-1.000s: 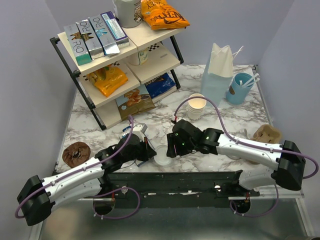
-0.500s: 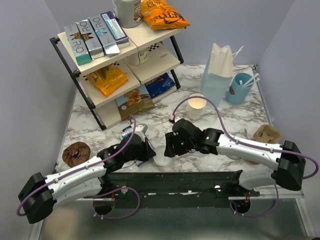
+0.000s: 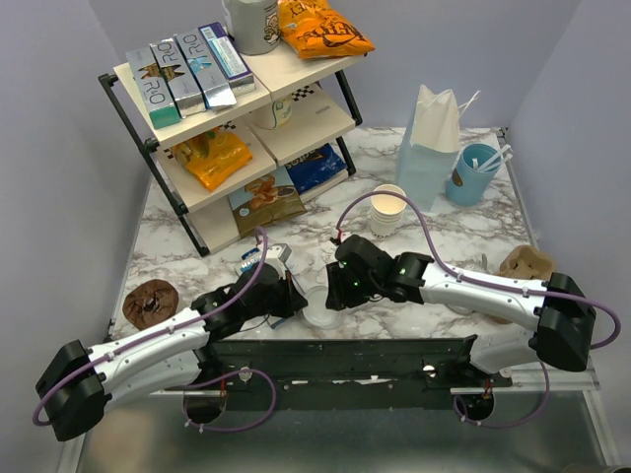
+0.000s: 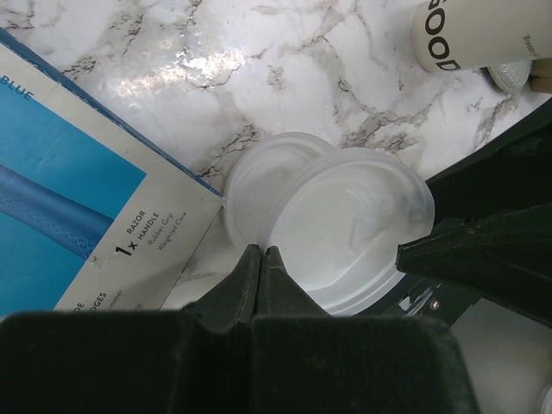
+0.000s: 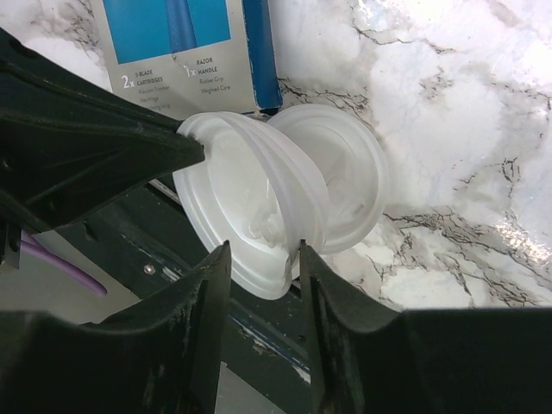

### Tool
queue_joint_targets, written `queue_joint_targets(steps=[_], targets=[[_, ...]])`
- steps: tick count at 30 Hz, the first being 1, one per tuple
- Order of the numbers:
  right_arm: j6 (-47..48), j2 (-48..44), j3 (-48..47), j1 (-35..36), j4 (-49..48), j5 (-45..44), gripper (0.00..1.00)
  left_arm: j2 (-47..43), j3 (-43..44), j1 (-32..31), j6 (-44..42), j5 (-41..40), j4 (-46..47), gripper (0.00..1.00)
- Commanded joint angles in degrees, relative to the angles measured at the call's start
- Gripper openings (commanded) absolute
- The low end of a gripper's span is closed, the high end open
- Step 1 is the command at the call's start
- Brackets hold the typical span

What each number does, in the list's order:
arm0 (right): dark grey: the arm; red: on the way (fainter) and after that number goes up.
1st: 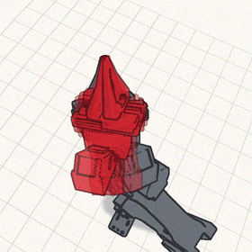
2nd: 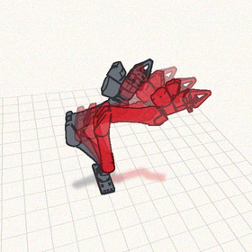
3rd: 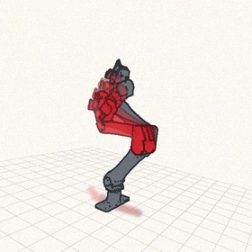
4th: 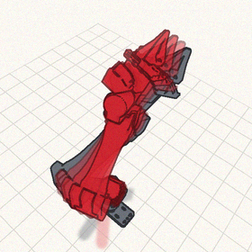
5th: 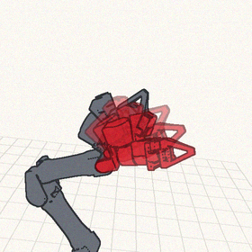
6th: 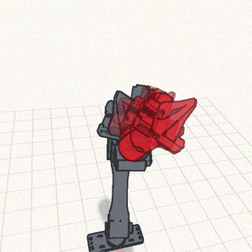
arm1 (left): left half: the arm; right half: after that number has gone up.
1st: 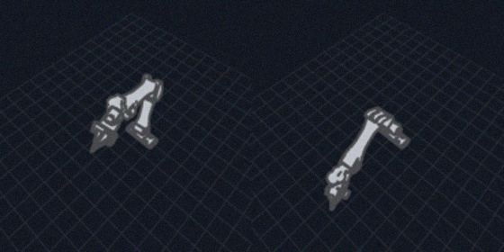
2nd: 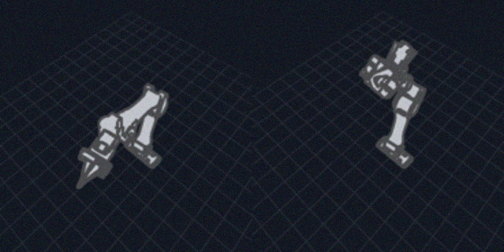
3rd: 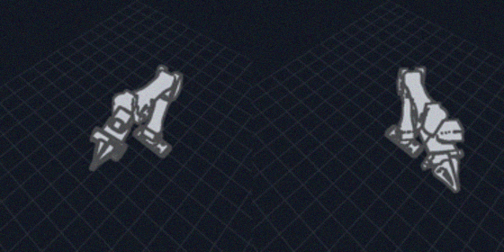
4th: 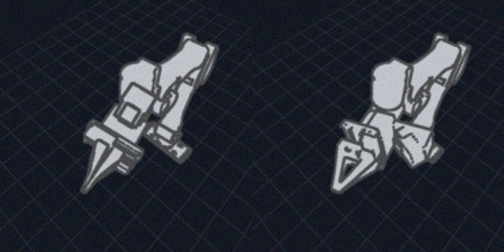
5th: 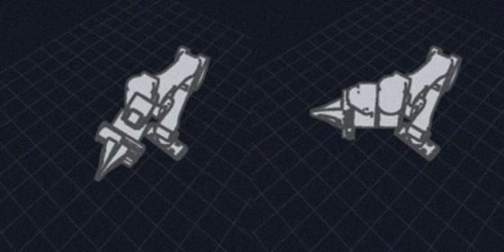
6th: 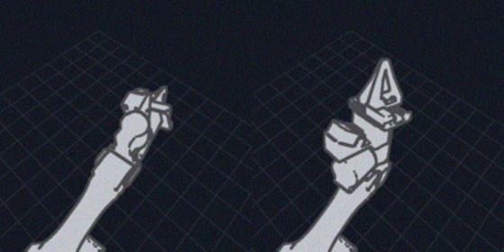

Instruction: Pack the takeout coffee

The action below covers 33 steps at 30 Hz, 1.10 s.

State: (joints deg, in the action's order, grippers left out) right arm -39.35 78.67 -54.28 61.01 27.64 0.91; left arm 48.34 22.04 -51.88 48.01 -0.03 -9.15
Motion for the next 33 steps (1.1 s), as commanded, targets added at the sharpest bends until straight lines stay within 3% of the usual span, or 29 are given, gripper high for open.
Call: queue_joint_targets(steps=[1,8,12,18,22,24,29,33], targets=[[-0.5,0.7,-1.1,-0.2,-1.4,1.0,0.41,0.4,1.2,-0.2,0.5,-0.1,1.1,0.0],[-4.9,3.0,-2.1,-0.1,4.3,-5.2,0.35,0.2,1.6,-0.2,0.2,0.0,1.1,0.0],[-6.7,3.3,-1.6,-0.1,5.5,-7.9,0.2,2.8,2.5,-0.2,-0.1,2.6,2.5,0.0],[-7.9,4.2,-0.4,-0.2,5.1,-9.0,0.05,6.0,3.4,-0.2,0.0,2.1,1.4,0.0],[-8.5,5.3,-0.1,-0.1,4.8,-9.8,0.01,6.8,3.6,-0.2,0.1,1.5,0.3,0.01],[-8.7,6.0,-0.3,-0.2,5.0,-10.2,0.01,7.2,3.7,-0.2,0.2,1.5,0.1,0.12],[-8.9,6.8,-0.2,-0.5,6.2,-10.0,0.01,8.4,4.2,-0.2,-0.1,0.8,-0.9,0.2],[-9.3,6.5,0.3,-0.5,6.1,-10.4,0.01,8.5,4.2,-0.3,-0.3,0.9,-0.9,0.32]])
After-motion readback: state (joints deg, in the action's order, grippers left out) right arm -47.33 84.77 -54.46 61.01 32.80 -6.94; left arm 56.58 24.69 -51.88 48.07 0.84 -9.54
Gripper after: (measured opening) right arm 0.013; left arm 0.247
